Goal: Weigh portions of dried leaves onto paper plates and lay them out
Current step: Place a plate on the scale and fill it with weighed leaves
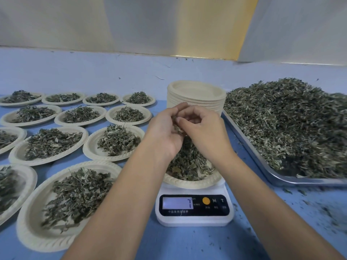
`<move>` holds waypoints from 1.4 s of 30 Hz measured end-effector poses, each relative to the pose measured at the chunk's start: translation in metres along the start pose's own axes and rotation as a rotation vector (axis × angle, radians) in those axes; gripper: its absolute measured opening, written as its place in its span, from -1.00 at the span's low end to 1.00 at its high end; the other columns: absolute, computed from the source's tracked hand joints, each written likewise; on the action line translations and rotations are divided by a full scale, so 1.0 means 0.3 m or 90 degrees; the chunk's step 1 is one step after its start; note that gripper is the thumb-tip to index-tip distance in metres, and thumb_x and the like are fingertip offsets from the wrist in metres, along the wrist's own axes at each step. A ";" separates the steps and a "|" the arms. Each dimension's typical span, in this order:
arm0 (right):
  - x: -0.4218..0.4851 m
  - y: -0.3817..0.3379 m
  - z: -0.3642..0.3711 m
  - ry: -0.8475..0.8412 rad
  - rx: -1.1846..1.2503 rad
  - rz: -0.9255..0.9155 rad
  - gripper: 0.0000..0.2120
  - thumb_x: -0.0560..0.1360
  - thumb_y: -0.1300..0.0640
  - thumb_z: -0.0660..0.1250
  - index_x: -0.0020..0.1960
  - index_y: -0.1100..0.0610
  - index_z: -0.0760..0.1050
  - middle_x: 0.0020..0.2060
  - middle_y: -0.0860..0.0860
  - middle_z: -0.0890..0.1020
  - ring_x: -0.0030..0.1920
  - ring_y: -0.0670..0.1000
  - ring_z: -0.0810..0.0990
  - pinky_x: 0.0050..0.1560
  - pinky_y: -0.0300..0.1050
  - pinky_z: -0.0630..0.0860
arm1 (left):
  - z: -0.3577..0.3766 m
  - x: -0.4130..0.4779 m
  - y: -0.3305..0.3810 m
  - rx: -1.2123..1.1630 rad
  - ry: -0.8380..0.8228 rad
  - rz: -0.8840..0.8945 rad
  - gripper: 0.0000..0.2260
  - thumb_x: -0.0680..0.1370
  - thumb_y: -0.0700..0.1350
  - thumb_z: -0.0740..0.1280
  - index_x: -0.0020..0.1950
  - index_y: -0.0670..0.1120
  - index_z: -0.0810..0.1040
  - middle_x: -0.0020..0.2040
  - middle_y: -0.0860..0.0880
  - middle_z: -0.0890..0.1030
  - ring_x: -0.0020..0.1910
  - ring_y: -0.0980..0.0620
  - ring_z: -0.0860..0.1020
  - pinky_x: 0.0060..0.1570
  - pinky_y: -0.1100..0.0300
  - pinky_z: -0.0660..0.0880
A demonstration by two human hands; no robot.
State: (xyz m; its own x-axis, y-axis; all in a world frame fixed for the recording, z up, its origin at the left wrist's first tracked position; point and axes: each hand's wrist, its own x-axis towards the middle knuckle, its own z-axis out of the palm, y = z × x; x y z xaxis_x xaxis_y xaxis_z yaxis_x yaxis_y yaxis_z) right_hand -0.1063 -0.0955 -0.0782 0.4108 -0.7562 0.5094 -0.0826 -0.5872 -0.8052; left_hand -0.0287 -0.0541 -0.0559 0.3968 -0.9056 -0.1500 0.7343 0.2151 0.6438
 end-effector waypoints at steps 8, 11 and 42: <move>0.031 -0.007 -0.043 0.174 0.251 0.160 -0.85 0.50 0.23 0.25 0.00 0.08 0.56 -0.14 -0.09 0.63 -0.12 -0.18 0.58 -0.02 -0.22 0.49 | 0.067 0.010 -0.041 -0.047 -0.002 0.016 -0.74 0.63 -0.27 0.05 -0.15 -0.24 0.48 -0.37 -0.09 0.54 -0.39 0.09 0.46 -0.18 0.29 0.47; 0.034 0.003 -0.073 0.177 0.422 0.233 -0.86 0.54 0.23 0.19 0.05 0.16 0.49 -0.34 -0.10 0.58 -0.34 -0.21 0.55 -0.25 -0.31 0.48 | 0.146 0.016 -0.094 -0.101 -0.016 -0.025 -0.78 0.61 -0.30 0.06 -0.15 -0.24 0.45 -0.31 -0.09 0.41 -0.41 0.10 0.31 -0.51 0.36 0.35; 0.010 0.236 -0.500 0.404 0.402 0.432 -0.69 0.48 0.33 0.15 0.16 0.43 0.49 0.22 0.32 0.49 0.27 0.22 0.45 -0.01 -0.21 0.40 | 0.371 0.053 -0.539 0.150 -0.080 -0.175 -0.72 0.61 -0.14 0.16 0.28 -0.12 0.51 0.14 0.05 0.54 -0.16 0.28 0.39 -0.13 0.32 0.29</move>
State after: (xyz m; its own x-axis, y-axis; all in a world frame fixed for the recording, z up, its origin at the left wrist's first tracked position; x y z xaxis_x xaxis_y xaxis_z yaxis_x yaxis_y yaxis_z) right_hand -0.2471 -0.1827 -0.0880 -0.0961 -0.9797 -0.1762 0.4349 0.1179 -0.8927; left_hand -0.2025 -0.1440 -0.0788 0.1208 -0.9589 -0.2567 0.6515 -0.1186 0.7494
